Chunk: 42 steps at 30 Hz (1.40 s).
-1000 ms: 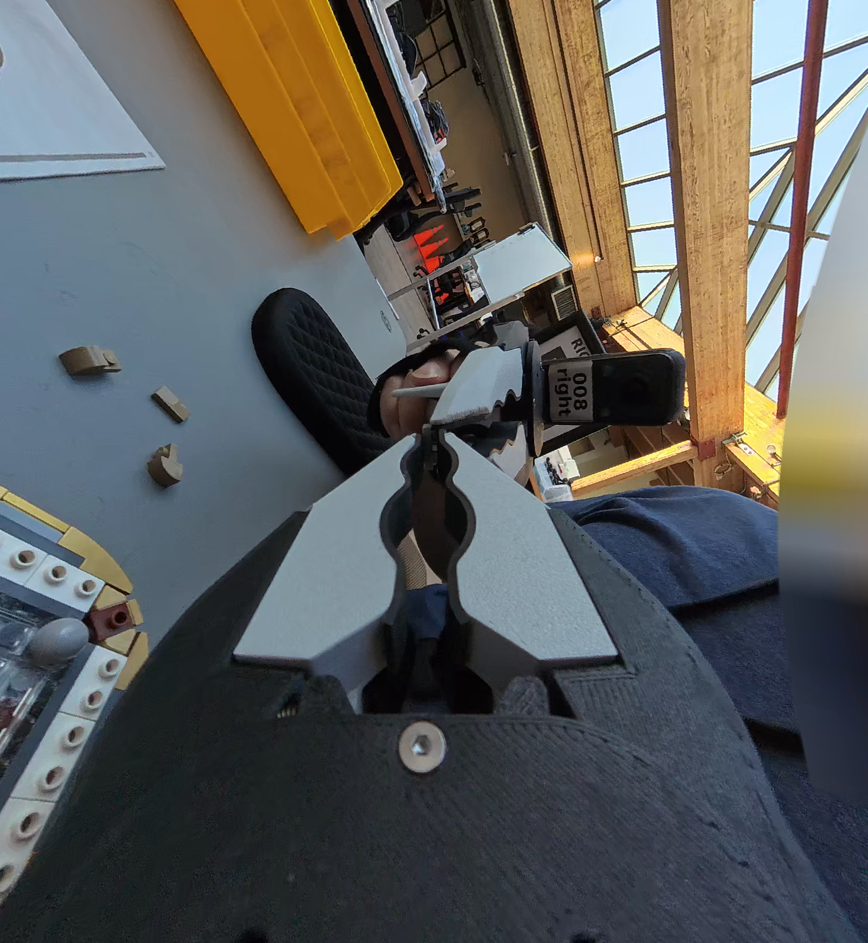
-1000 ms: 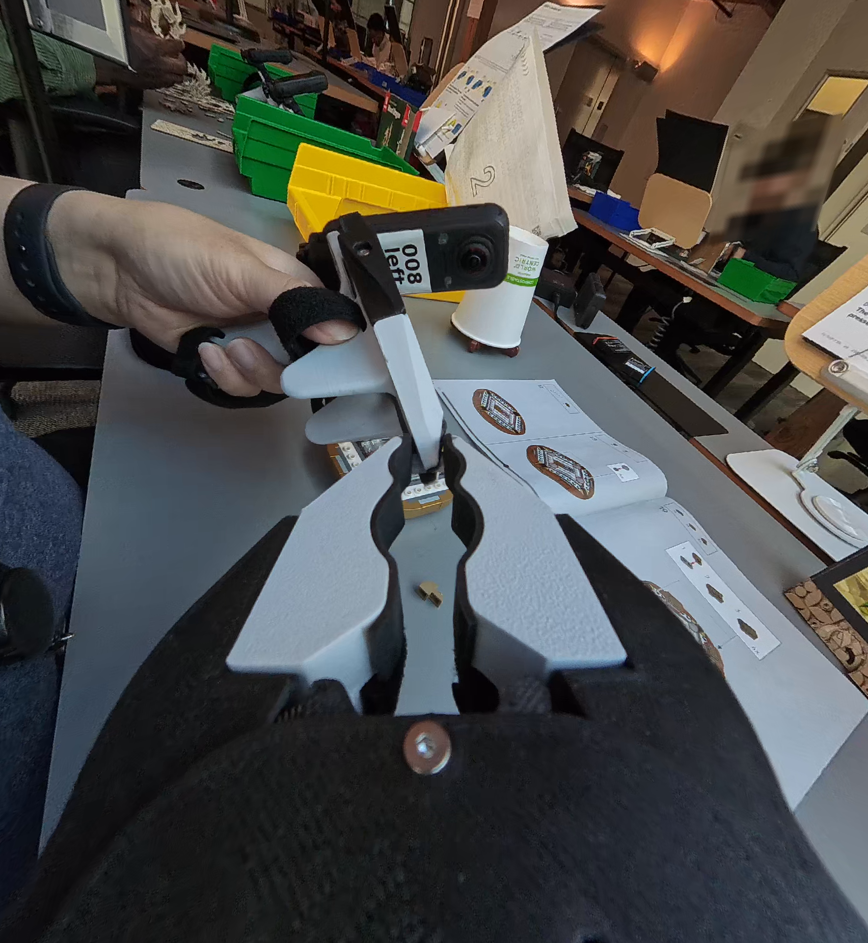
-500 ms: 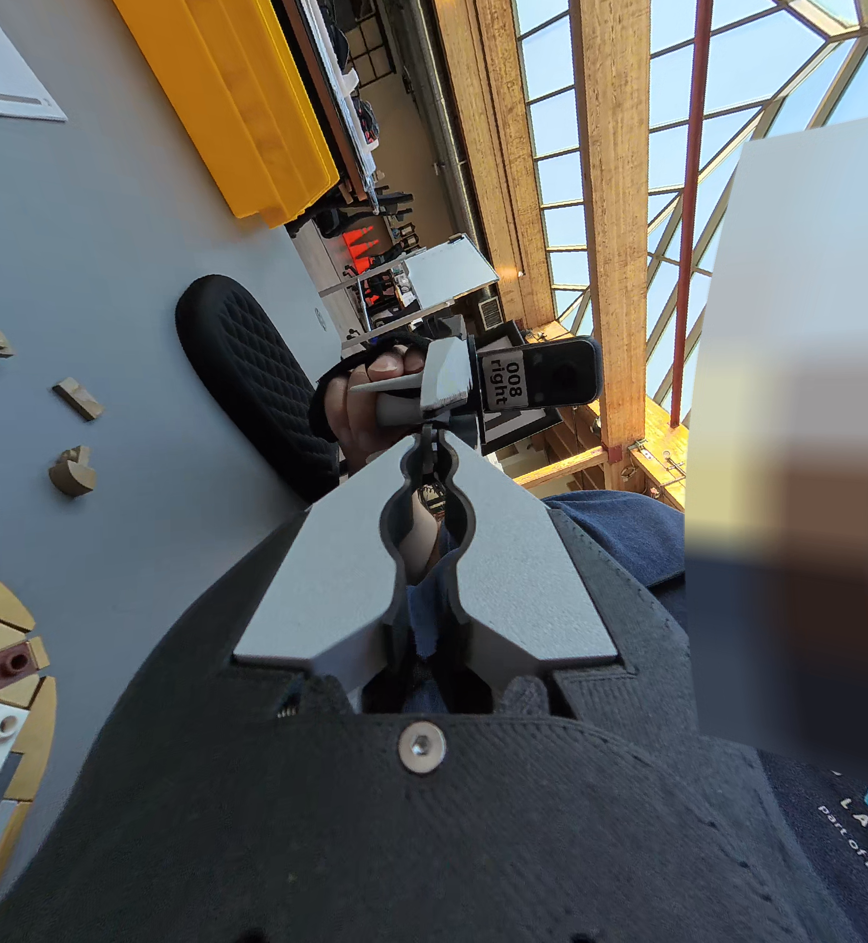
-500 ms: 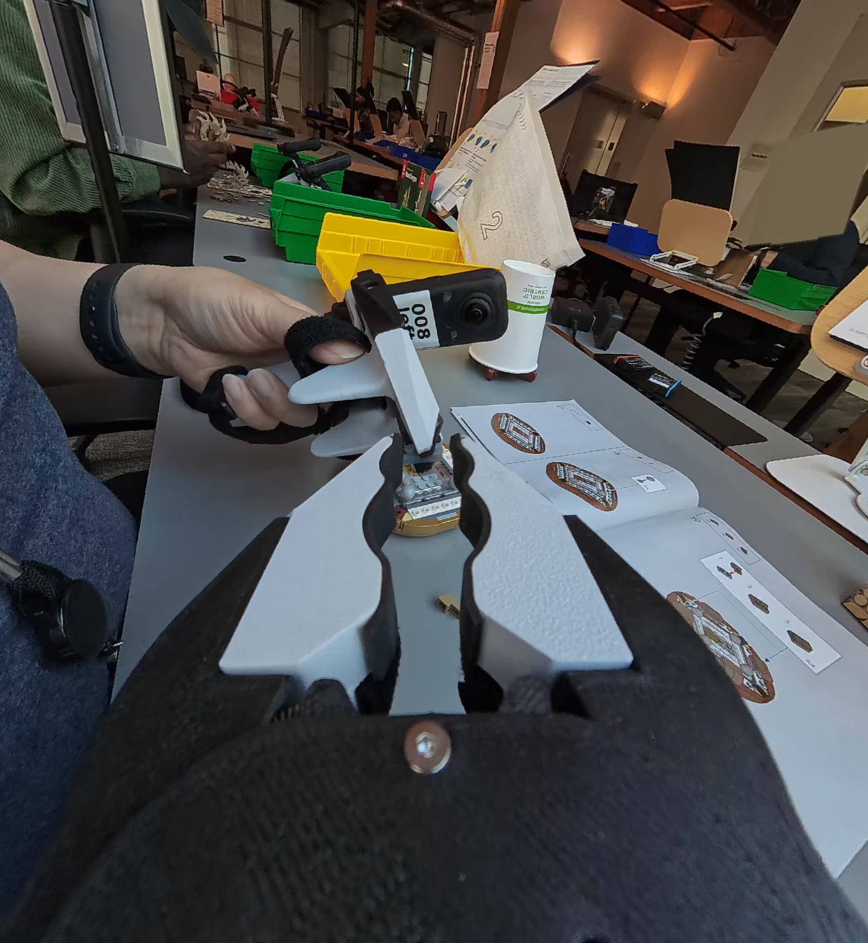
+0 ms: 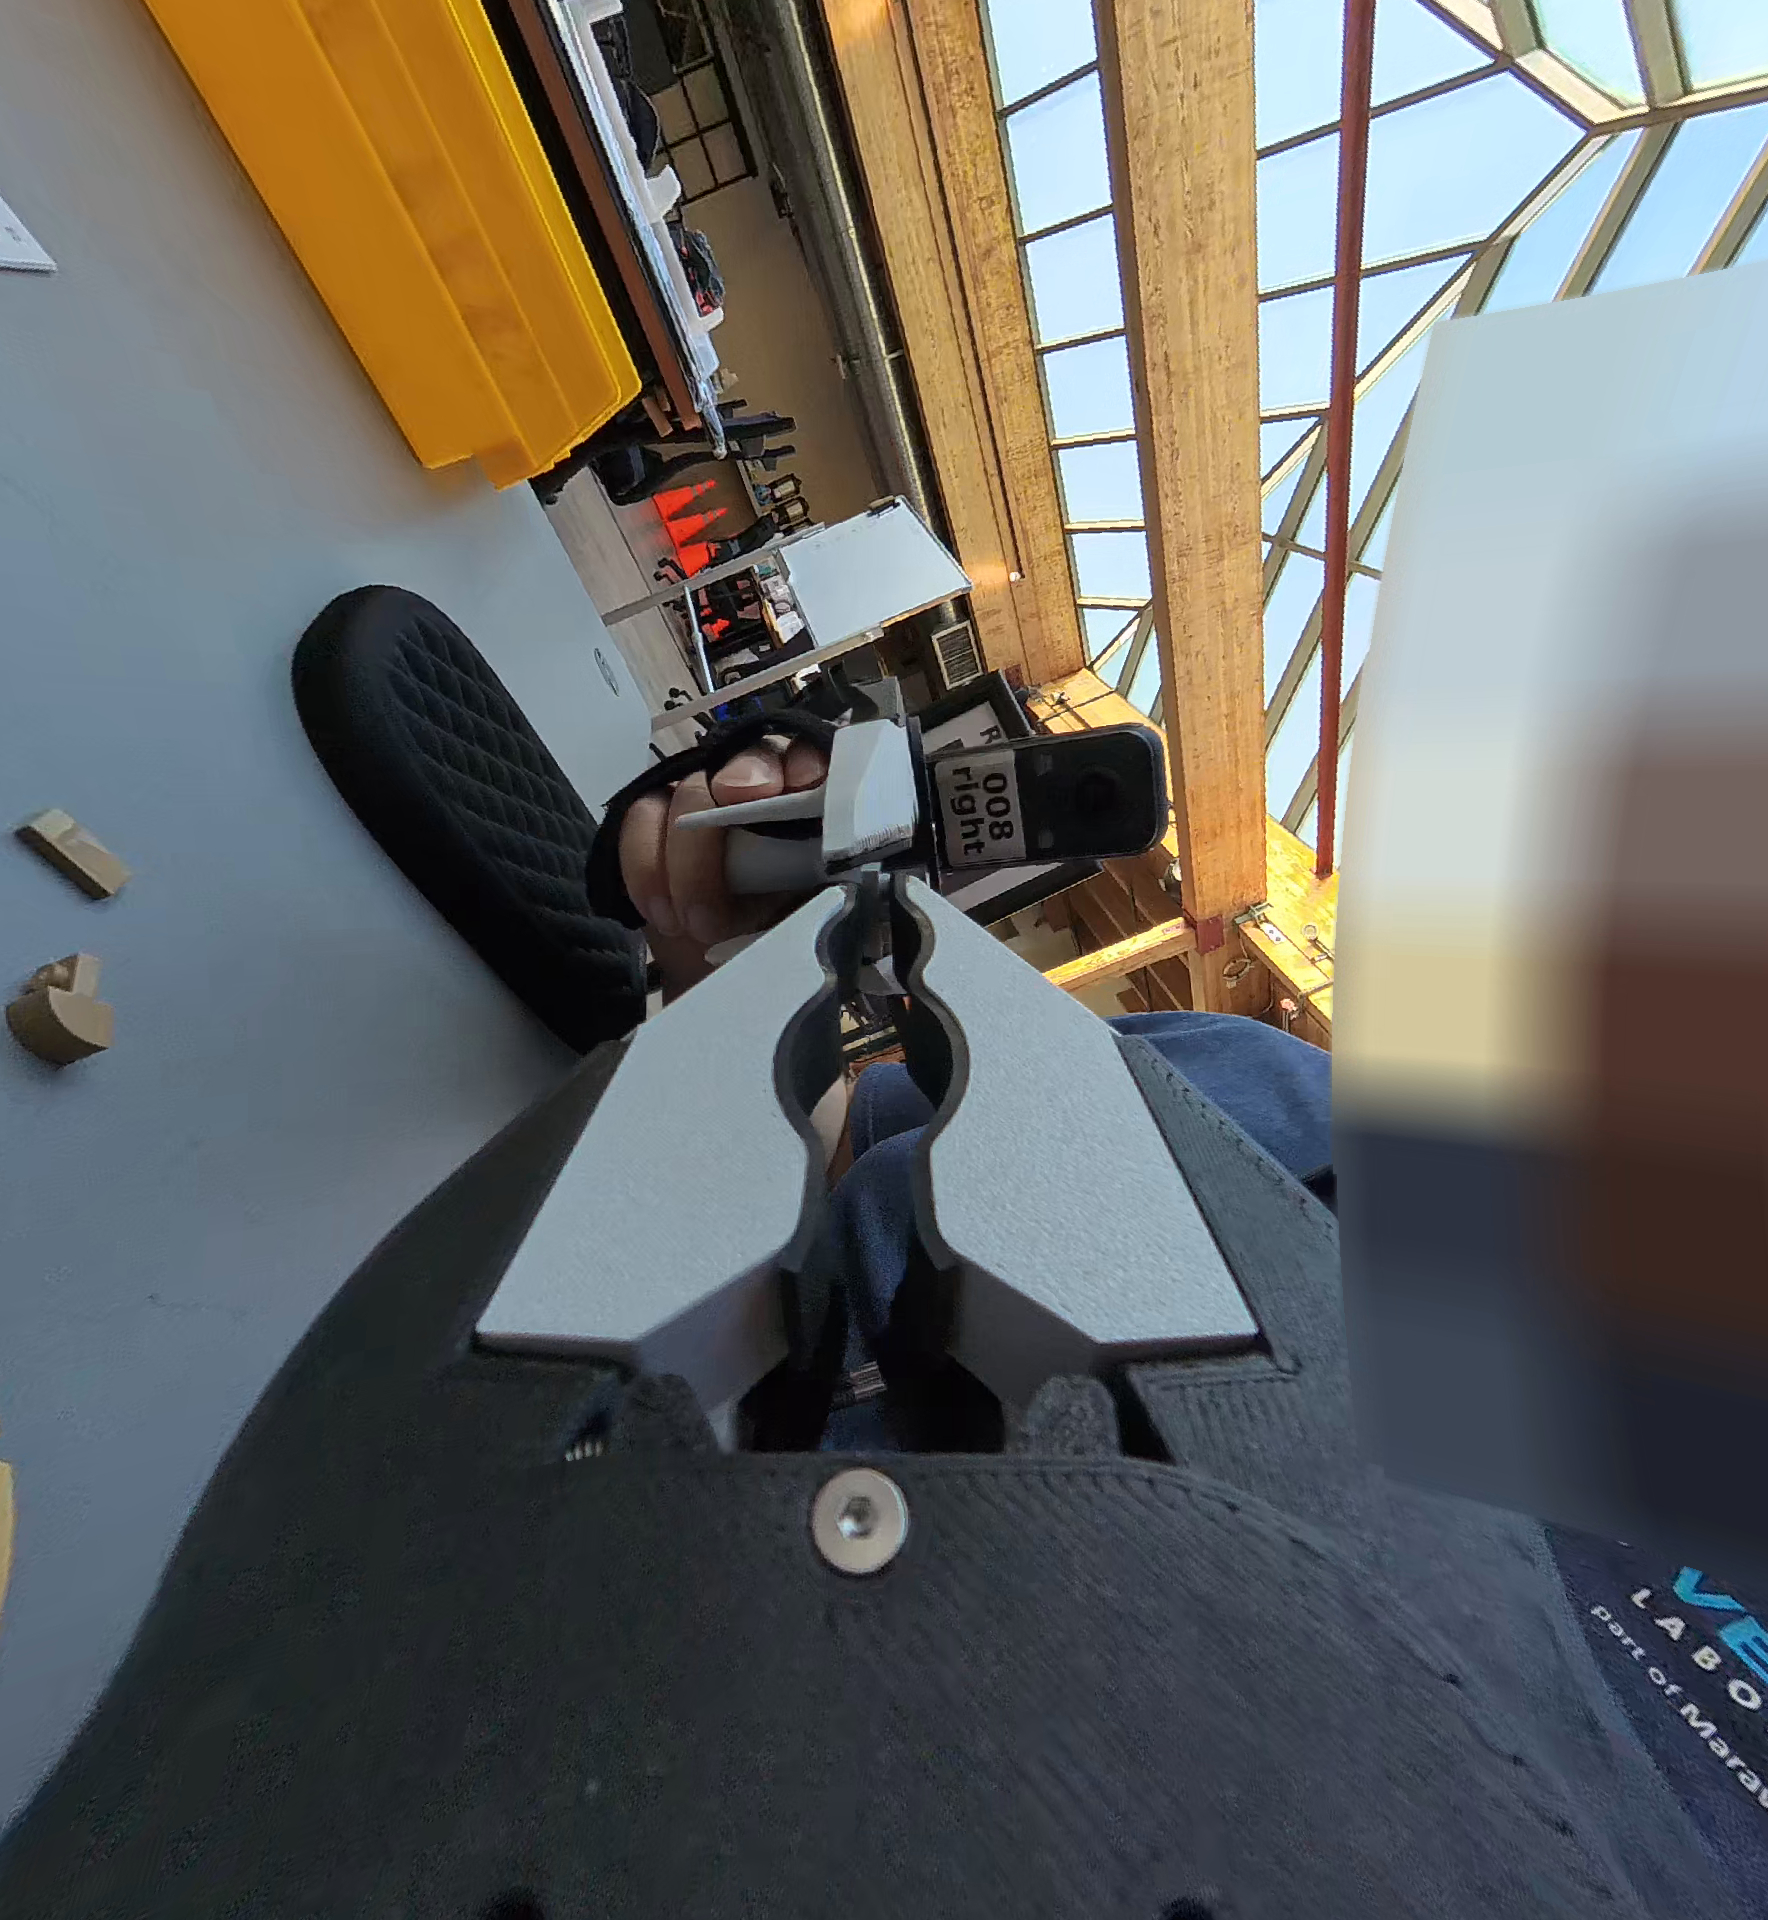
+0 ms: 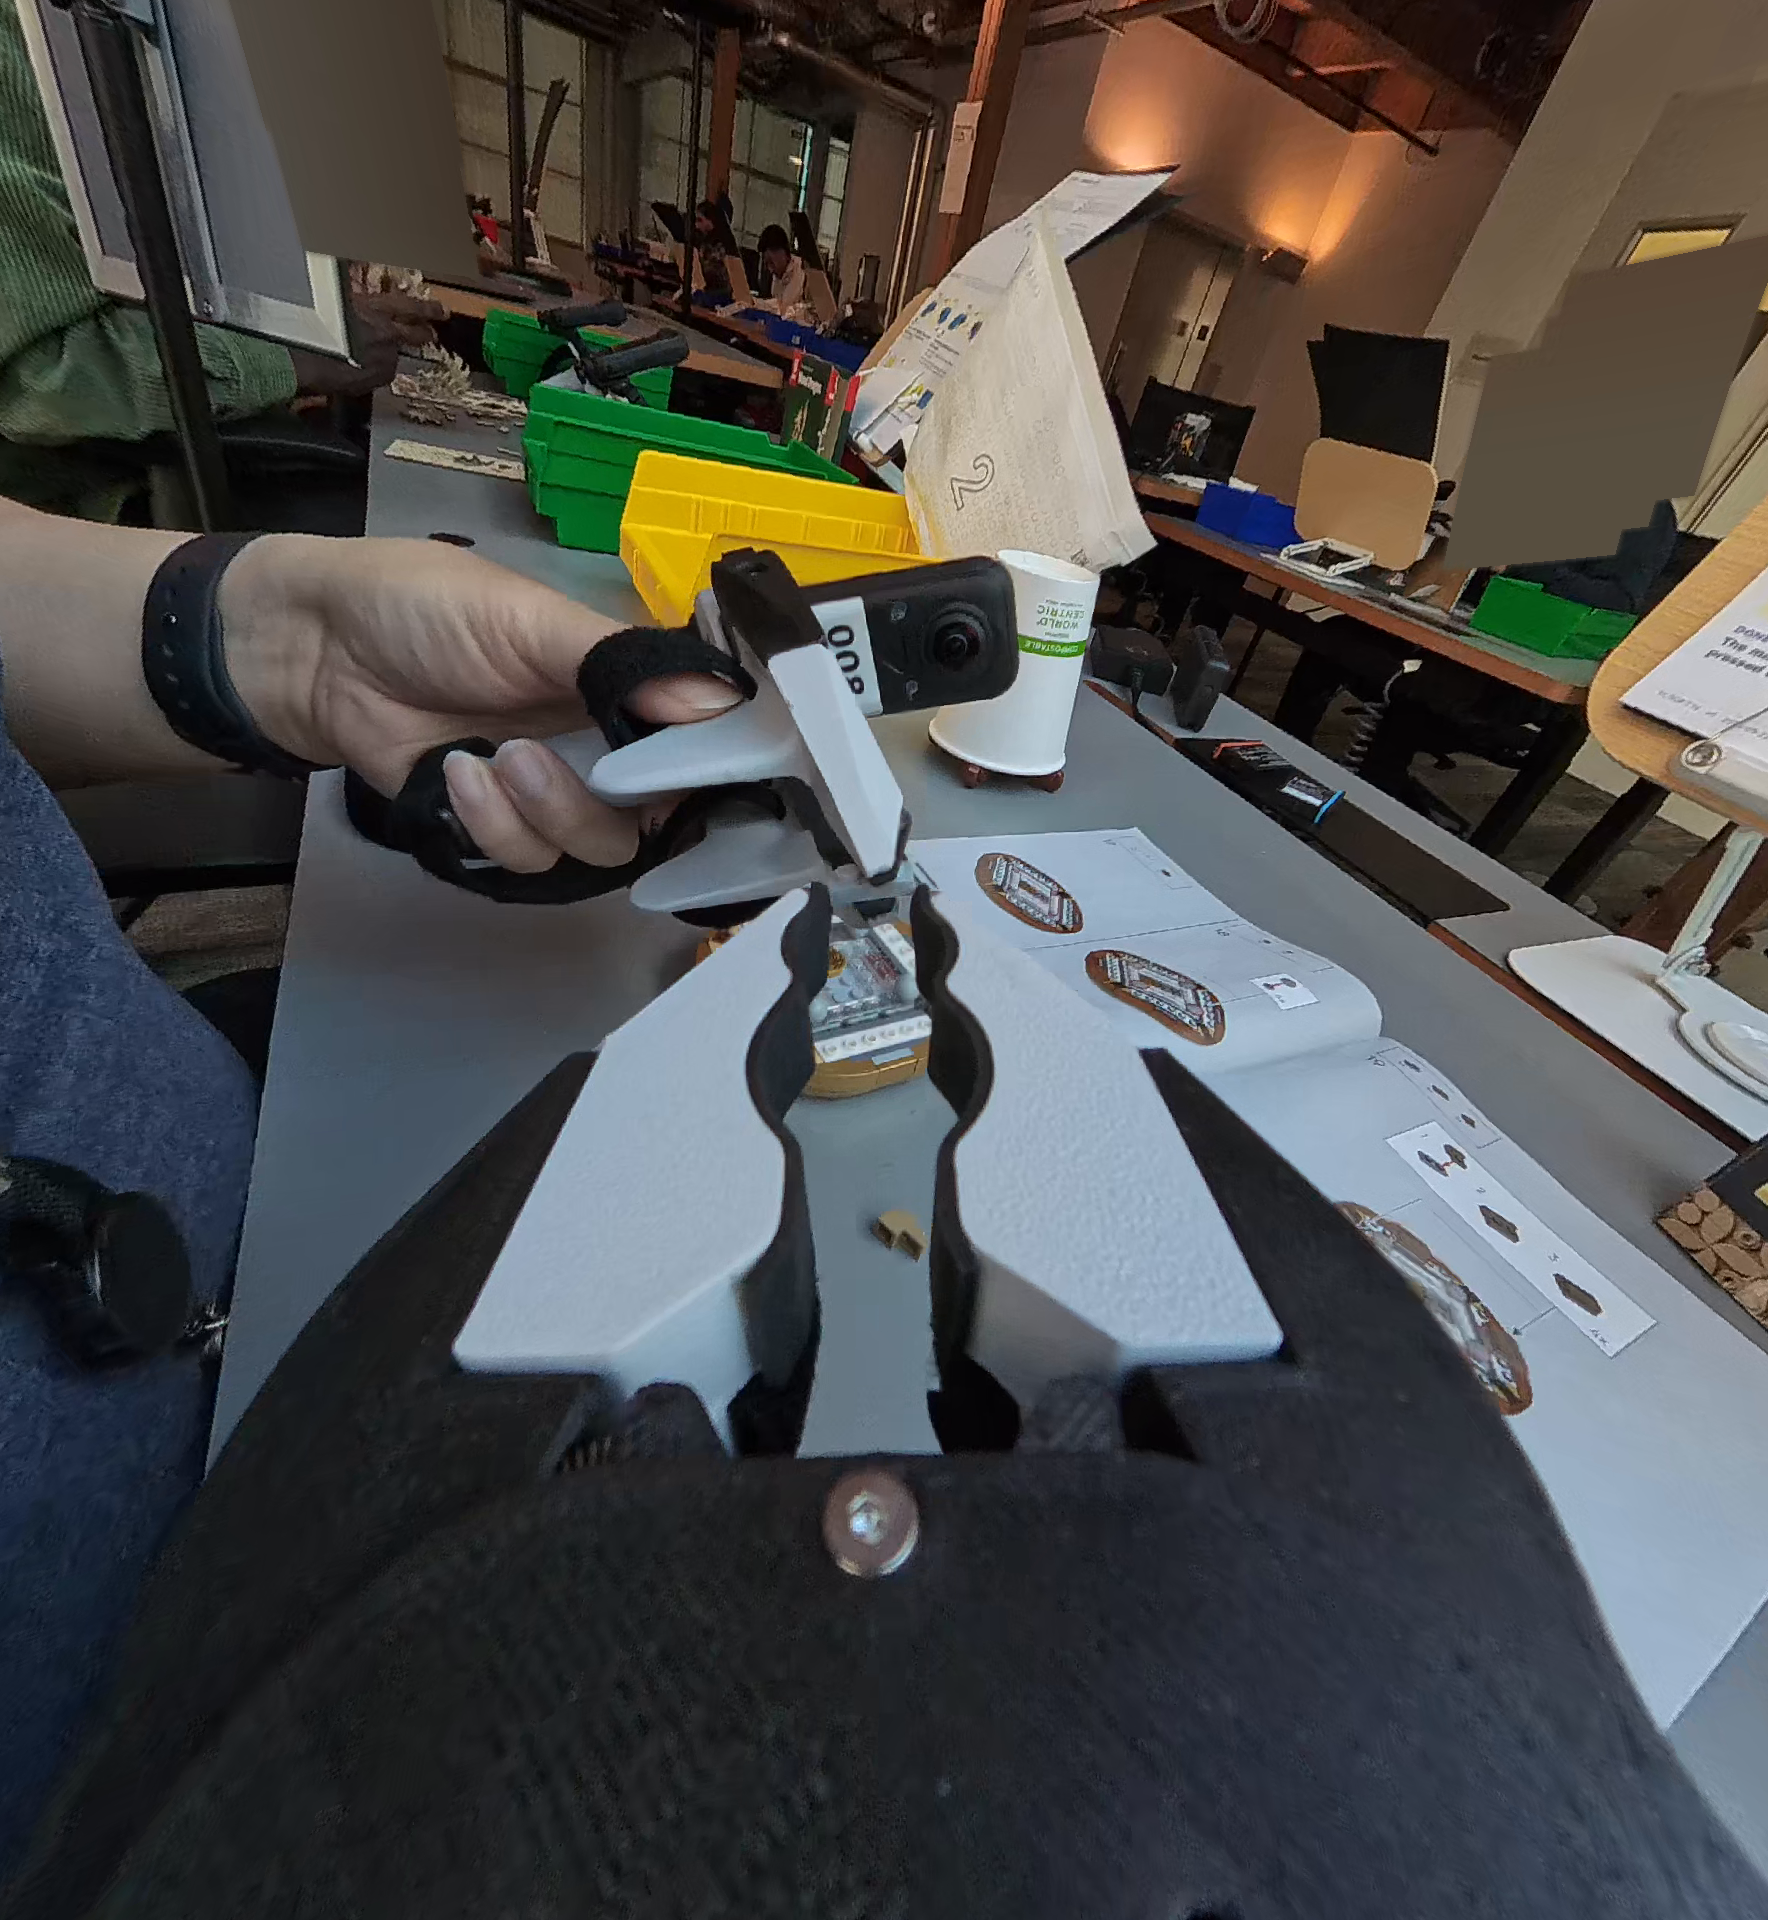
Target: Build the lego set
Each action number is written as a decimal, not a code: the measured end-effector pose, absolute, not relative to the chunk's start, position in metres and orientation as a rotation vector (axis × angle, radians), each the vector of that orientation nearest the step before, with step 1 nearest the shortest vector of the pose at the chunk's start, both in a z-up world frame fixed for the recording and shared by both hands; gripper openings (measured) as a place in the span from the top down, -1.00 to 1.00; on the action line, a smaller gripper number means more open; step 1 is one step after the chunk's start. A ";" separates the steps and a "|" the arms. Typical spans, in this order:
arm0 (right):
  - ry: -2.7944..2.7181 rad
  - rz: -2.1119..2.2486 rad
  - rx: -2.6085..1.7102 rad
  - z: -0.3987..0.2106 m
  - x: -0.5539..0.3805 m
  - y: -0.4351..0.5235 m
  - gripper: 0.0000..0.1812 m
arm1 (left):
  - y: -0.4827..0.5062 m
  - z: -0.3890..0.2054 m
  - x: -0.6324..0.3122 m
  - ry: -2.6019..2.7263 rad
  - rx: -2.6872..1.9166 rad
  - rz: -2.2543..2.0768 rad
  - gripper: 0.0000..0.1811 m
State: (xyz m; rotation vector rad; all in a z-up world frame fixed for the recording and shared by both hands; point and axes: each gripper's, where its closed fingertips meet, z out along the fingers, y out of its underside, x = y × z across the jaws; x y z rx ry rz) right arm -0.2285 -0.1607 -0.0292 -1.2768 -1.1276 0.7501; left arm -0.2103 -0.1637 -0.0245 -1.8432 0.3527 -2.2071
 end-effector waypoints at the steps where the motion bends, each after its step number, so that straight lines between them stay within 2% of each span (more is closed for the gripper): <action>1: -1.120 0.738 -1.265 -0.028 -0.229 -0.160 0.85 | -0.163 -0.023 -0.210 0.349 -1.841 -2.213 0.98; 4: -1.114 0.736 -1.313 -0.031 -0.229 -0.156 0.77 | -0.161 -0.029 -0.210 0.367 -1.880 -2.154 0.97; 6: -1.115 0.766 -1.314 -0.030 -0.230 -0.158 0.84 | -0.161 -0.027 -0.210 0.353 -1.869 -2.176 0.97; 12: -1.145 0.750 -1.335 -0.034 -0.229 -0.158 0.84 | -0.160 -0.031 -0.211 0.335 -1.882 -2.164 0.95; 14: -1.130 0.640 -1.423 -0.039 -0.219 -0.138 0.85 | -0.148 -0.035 -0.218 0.295 -1.903 -2.089 0.65; 15: -1.113 0.547 -1.518 -0.045 -0.208 -0.119 0.85 | -0.142 -0.034 -0.224 0.300 -1.900 -2.042 0.64; 20: -0.921 0.171 -1.997 -0.076 -0.133 -0.048 0.83 | -0.117 -0.026 -0.252 0.480 -1.880 -1.608 0.57; 26: -0.869 0.127 -2.045 -0.081 -0.124 -0.043 0.83 | -0.103 -0.014 -0.272 0.798 -1.761 -0.965 0.57; 29: -0.889 0.127 -2.052 -0.086 -0.126 -0.046 0.83 | -0.099 -0.020 -0.271 0.955 -1.751 -0.795 0.48; 34: -0.893 0.175 -2.034 -0.090 -0.128 -0.050 0.83 | -0.086 -0.063 -0.262 1.453 -1.803 -0.568 0.58; 42: -0.838 0.366 -1.968 -0.106 -0.131 -0.051 0.83 | -0.081 -0.125 -0.227 2.109 -1.737 -0.554 0.74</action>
